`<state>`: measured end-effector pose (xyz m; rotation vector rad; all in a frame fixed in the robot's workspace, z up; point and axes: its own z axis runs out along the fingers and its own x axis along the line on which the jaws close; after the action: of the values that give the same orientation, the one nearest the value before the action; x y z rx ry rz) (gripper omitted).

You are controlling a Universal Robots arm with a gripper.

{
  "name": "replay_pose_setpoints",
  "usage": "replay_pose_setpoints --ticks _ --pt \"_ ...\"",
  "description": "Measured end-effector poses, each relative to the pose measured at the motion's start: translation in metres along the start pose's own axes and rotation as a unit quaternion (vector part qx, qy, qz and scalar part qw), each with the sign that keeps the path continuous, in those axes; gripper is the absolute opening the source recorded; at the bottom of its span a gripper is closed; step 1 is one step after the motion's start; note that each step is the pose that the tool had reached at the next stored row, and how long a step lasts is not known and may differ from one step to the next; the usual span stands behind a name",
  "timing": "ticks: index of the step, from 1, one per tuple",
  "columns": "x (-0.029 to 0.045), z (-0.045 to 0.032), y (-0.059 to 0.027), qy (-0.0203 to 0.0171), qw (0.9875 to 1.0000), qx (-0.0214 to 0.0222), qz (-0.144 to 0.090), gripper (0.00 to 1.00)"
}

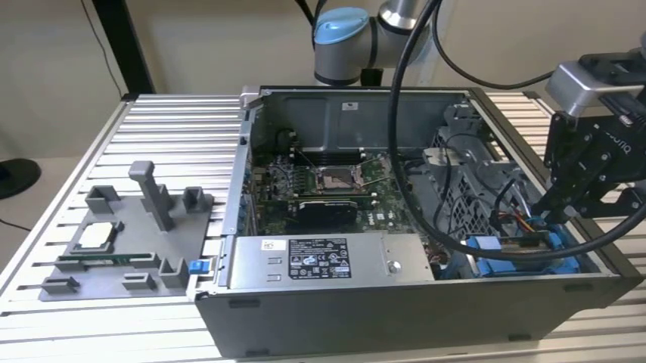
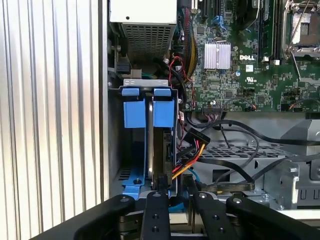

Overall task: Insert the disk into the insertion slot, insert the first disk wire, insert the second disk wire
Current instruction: 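Insert the first disk wire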

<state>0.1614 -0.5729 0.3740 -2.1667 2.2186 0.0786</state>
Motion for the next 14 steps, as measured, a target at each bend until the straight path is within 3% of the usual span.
replay_pose_setpoints --ticks 14 --pt "-0.0020 0.0005 -0.0006 -0.0001 1.0000 0.0000 0.000 1.00"
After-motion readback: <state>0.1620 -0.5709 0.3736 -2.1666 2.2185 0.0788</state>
